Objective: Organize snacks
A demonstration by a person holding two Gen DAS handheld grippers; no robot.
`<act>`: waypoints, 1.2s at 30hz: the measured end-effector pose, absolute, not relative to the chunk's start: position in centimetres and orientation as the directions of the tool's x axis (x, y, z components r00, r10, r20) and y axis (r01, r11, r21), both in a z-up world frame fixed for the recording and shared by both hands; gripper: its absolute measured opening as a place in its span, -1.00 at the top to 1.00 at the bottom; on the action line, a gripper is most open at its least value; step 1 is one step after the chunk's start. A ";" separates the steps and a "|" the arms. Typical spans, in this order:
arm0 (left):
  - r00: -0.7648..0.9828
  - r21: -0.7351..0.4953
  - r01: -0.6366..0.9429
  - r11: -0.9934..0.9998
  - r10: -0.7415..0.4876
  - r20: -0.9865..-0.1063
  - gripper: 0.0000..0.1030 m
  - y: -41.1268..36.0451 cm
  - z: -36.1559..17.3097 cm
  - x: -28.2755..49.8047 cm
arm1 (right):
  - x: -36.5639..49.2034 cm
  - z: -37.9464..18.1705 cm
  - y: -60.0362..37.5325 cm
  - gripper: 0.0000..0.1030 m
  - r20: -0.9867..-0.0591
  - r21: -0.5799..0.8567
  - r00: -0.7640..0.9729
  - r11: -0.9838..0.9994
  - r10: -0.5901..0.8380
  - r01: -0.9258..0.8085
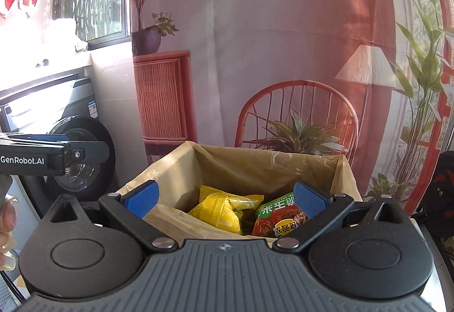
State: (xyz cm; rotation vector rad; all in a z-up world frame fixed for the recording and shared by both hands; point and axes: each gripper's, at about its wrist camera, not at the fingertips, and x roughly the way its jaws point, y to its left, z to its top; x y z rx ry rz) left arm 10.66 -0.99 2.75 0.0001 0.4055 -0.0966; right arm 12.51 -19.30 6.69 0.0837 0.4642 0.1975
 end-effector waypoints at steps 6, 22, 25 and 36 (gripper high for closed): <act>0.912 -0.010 0.025 1.000 -0.027 -0.409 -0.86 -0.7 2.3 8.9 | 10.8 6.3 -19.8 -0.99 -0.443 0.134 0.880 0.983 0.172 -0.125; 0.911 0.029 -0.019 0.999 0.030 -0.411 -0.85 -0.5 2.5 7.6 | 9.3 6.8 -20.4 -1.00 -0.418 0.125 0.897 0.987 0.142 -0.098; 0.912 0.029 -0.022 0.999 0.032 -0.410 -0.85 -0.5 2.6 7.5 | 9.2 6.8 -20.4 -1.00 -0.416 0.124 0.898 0.987 0.141 -0.097; 0.910 0.029 -0.027 0.999 0.037 -0.412 -0.85 -0.2 2.6 7.4 | 9.1 6.8 -20.1 -1.00 -0.420 0.123 0.896 0.987 0.148 -0.106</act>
